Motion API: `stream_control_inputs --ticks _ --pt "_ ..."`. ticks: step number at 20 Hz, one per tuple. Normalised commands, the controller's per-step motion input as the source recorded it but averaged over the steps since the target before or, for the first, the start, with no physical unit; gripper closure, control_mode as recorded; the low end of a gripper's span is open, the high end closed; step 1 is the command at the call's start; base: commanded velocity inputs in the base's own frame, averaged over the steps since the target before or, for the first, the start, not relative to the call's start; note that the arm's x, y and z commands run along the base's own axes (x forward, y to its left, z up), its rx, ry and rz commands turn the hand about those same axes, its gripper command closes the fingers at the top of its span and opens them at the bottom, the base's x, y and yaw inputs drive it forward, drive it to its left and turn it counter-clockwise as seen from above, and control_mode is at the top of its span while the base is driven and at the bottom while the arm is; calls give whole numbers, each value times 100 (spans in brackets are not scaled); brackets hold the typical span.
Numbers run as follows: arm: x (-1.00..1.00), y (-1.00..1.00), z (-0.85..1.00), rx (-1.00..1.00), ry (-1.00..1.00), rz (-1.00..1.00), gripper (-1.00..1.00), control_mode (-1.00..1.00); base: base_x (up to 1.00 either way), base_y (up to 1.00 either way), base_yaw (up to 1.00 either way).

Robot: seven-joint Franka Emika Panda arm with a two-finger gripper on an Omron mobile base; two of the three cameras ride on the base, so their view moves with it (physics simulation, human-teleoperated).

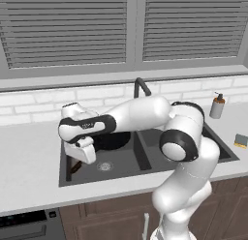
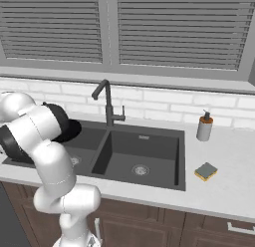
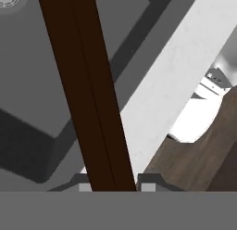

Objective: Pick the pan and sponge and place them into the sink. Then turn on the water.

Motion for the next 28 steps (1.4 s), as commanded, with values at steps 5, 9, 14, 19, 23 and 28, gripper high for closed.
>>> stream_control_inputs --ticks 5,9,14,19,23,28 --pt "41 -4 -7 0 9 -23 100 -100 0 0 0" --pt "37 0 -14 0 9 -19 100 -100 0 0 0" --pt "23 0 -26 0 4 -14 100 -100 0 0 0" --pt "34 0 -40 0 2 -10 100 -100 0 0 0" --pt "31 -2 -45 0 0 -6 100 -100 0 0 0" --pt "23 0 -46 -3 0 -1 100 -100 0 0 0"
